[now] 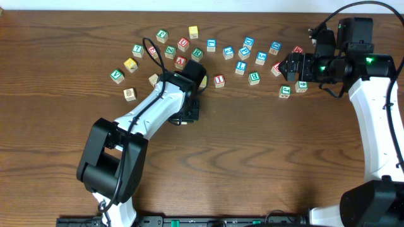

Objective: Spell out CORL
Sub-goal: 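Carry the yellow C block toward the open table center, then lower the C block onto the table and open the left gripper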

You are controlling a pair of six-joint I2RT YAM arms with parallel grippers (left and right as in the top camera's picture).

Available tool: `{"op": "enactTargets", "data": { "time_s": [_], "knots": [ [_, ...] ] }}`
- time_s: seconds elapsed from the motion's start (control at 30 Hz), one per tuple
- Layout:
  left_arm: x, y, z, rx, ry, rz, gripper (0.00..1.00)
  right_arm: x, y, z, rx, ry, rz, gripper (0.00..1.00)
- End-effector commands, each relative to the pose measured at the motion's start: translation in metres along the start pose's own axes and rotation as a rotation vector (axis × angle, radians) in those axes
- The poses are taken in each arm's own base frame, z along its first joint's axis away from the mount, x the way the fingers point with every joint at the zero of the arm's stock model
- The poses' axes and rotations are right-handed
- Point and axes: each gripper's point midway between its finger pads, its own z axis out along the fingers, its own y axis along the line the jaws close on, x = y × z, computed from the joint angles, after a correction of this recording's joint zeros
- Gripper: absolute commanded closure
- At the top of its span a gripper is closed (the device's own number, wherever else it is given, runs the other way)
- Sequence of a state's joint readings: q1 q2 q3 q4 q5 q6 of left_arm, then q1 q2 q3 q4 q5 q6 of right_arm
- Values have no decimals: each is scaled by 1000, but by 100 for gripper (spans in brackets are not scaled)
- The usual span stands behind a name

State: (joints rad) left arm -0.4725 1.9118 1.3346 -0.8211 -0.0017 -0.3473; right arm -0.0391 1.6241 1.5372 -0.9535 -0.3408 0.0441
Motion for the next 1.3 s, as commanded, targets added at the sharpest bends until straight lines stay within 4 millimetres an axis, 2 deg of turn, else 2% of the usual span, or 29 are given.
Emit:
{"op": "enactTargets", "data": {
  "time_s": [0.0,0.2,0.7,1.27],
  "knots": [
    [-2,-2,6,4,-5,40,71,-6,1,-5,1,-16,-5,1],
    [-10,-5,13,12,-28,38,71,-3,2,-5,1,-6,-4,1],
    [-13,-6,27,9,-20,34,71,0,2,-5,1,5,1,1],
    [-16,-8,32,22,-27,67,71,0,2,-5,1,5,1,1]
  ]
}}
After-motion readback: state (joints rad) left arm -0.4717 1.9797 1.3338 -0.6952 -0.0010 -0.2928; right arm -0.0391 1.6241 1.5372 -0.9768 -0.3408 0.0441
